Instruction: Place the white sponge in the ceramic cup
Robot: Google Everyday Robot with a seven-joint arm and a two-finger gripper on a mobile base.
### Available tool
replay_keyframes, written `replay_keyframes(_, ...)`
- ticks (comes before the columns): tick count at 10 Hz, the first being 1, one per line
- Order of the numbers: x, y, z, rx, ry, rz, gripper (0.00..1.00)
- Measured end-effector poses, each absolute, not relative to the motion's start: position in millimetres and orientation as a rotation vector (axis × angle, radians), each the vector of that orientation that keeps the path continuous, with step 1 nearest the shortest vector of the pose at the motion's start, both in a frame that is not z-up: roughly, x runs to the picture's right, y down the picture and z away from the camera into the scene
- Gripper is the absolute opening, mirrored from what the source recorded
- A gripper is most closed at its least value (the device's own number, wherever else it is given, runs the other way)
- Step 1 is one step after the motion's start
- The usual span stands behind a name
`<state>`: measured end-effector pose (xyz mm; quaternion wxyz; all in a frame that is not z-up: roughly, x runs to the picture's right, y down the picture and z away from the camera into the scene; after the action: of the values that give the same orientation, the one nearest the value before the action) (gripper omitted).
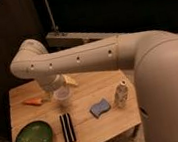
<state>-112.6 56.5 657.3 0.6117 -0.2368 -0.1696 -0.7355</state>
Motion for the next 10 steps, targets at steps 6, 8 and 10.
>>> replay_keyframes(6, -3.7, 94.6, 620.9, -0.456, -0.276, -0.978, 0.8)
replay_keyframes(8, 15.4, 107.8, 618.2, -0.422, -0.265, -0.8, 0.8)
replay_keyframes(10, 18.4, 109.6, 618.4, -0.417, -0.263, -0.776, 0.8)
